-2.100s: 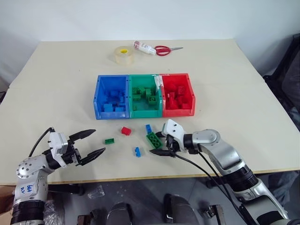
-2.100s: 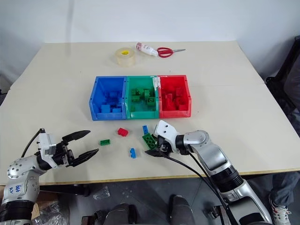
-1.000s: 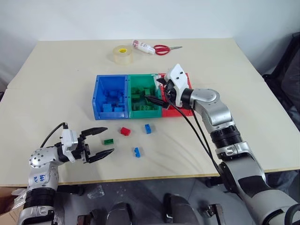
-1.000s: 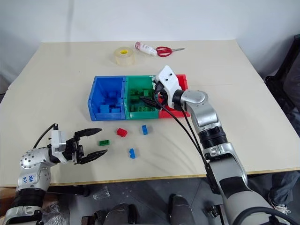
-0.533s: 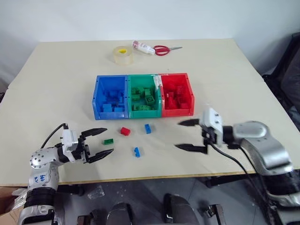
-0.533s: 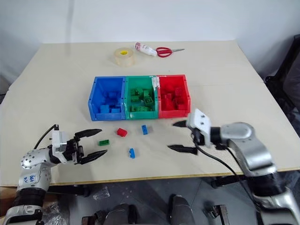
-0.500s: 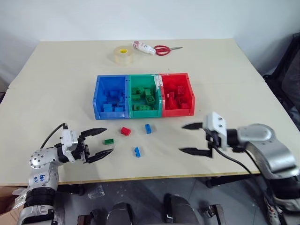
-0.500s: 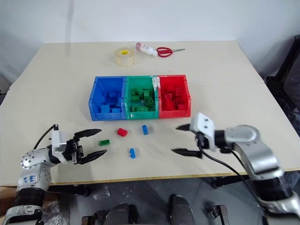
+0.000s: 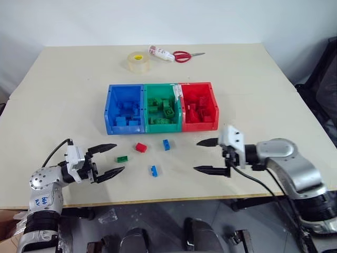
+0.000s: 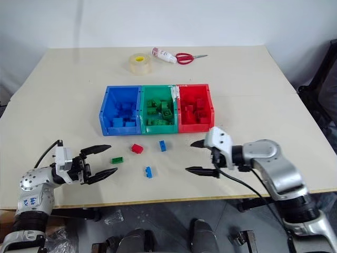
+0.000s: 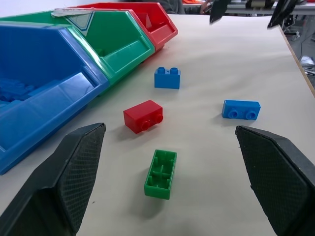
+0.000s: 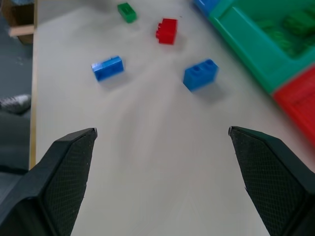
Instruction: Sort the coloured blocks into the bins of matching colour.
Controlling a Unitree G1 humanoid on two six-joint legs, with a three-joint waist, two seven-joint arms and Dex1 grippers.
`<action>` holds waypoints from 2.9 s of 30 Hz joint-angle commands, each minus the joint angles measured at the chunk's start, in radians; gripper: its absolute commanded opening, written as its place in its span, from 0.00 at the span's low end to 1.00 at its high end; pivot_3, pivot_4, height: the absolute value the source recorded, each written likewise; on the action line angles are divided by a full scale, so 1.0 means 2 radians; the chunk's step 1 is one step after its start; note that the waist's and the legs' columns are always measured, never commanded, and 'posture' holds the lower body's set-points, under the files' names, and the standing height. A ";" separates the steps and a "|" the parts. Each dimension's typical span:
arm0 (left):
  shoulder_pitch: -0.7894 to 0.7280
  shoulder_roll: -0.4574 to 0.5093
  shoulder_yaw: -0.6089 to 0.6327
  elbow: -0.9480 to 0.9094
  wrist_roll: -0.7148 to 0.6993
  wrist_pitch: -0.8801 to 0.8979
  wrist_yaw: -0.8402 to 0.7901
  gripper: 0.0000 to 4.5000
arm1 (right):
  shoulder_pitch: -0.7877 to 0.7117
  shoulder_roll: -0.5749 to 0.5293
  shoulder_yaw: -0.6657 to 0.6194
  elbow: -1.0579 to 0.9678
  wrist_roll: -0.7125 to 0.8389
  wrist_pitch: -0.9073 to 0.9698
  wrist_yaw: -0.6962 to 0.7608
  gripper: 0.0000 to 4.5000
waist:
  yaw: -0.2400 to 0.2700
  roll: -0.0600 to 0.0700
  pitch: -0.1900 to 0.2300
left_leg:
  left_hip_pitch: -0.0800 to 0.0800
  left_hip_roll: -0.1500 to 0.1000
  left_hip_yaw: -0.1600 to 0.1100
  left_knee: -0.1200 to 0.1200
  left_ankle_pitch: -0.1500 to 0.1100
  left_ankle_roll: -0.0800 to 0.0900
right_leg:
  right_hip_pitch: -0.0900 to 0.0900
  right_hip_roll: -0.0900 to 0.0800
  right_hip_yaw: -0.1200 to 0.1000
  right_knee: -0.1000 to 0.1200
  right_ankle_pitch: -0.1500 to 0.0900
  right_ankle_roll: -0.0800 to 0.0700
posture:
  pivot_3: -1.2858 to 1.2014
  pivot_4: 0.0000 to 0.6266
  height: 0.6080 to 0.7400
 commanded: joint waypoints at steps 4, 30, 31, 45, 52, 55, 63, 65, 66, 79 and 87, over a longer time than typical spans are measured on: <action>0.026 -0.005 0.007 -0.052 -0.009 -0.004 0.012 1.00 | -0.058 0.094 0.052 0.062 -0.034 0.001 -0.049 1.00 | 0.000 0.000 0.000 | 0.000 0.000 0.000 0.000 0.000 0.000 | 0.000 0.000 0.000 0.001 0.000 0.000 | 0.52 0.24 1.00; 0.063 -0.009 0.015 -0.094 -0.010 0.003 0.044 1.00 | -0.099 0.192 0.056 0.187 -0.089 -0.049 -0.088 0.39 | -0.001 0.000 0.000 | 0.000 0.000 0.000 0.000 0.000 0.000 | 0.000 0.000 0.000 0.001 0.000 0.000 | 0.52 0.24 1.00; 0.061 -0.009 0.014 -0.092 -0.010 0.003 0.044 1.00 | -0.099 0.191 0.055 0.184 -0.089 -0.048 -0.087 0.32 | -0.001 0.000 0.000 | 0.000 0.000 0.000 0.000 0.000 0.000 | 0.000 0.000 0.000 0.001 0.000 0.000 | 0.52 0.24 1.00; 0.055 -0.009 0.016 -0.079 -0.009 -0.002 0.043 1.00 | -0.213 0.233 0.016 0.185 -0.064 -0.056 -0.110 0.20 | -0.005 0.000 0.000 | 0.000 0.000 0.000 0.000 0.000 0.000 | -0.001 0.000 0.000 0.001 0.000 0.000 | 0.52 0.24 1.00; 0.049 -0.010 0.014 -0.074 -0.007 -0.005 0.043 1.00 | -0.339 0.325 0.009 0.407 -0.107 -0.194 -0.171 0.20 | -0.013 0.000 0.000 | -0.001 0.000 0.000 -0.001 0.000 -0.001 | -0.001 0.000 0.000 0.001 0.000 0.000 | 0.52 0.24 1.00; 0.048 -0.010 0.014 -0.076 -0.007 -0.005 0.045 1.00 | -0.391 0.368 -0.017 0.512 -0.110 -0.256 -0.217 0.41 | -0.017 0.000 0.000 | -0.001 0.000 0.001 -0.001 0.000 -0.001 | -0.002 0.000 0.000 0.001 0.000 0.000 | 0.52 0.24 1.00; 0.053 -0.012 0.015 -0.084 -0.008 -0.005 0.049 1.00 | -0.362 0.376 -0.035 0.502 -0.094 -0.319 -0.158 0.86 | -0.019 0.000 0.000 | -0.001 0.000 0.001 -0.002 0.000 -0.001 | -0.002 0.000 0.000 0.001 0.000 0.000 | 0.52 0.24 1.00; 0.055 -0.012 0.015 -0.084 -0.009 -0.005 0.048 1.00 | -0.323 0.352 -0.021 0.444 -0.088 -0.296 -0.108 0.86 | -0.020 0.000 0.000 | -0.001 0.000 0.001 -0.002 0.000 -0.001 | -0.002 0.000 0.000 0.001 0.000 0.000 | 0.52 0.24 1.00; 0.055 -0.012 0.015 -0.084 -0.009 -0.004 0.048 1.00 | -0.304 0.340 -0.016 0.415 -0.085 -0.283 -0.088 0.86 | -0.019 0.000 0.000 | -0.001 0.000 0.001 -0.002 0.000 -0.001 | -0.002 0.000 0.000 0.001 0.000 0.000 | 0.52 0.24 1.00; 0.041 -0.005 0.013 -0.061 -0.009 -0.002 0.029 1.00 | -0.054 0.034 -0.010 0.067 -0.017 -0.094 0.102 0.86 | -0.010 0.000 0.000 | -0.001 0.000 0.001 -0.001 0.000 -0.001 | -0.002 0.000 0.000 0.001 0.000 0.000 | 0.52 0.24 1.00; 0.054 0.005 0.013 -0.088 -0.013 0.014 0.019 1.00 | 0.031 -0.056 -0.060 0.014 0.008 -0.066 0.101 0.86 | -0.010 0.000 0.000 | 0.000 0.000 0.001 -0.001 0.000 -0.001 | -0.002 0.000 0.000 0.001 0.000 0.000 | 0.52 0.24 1.00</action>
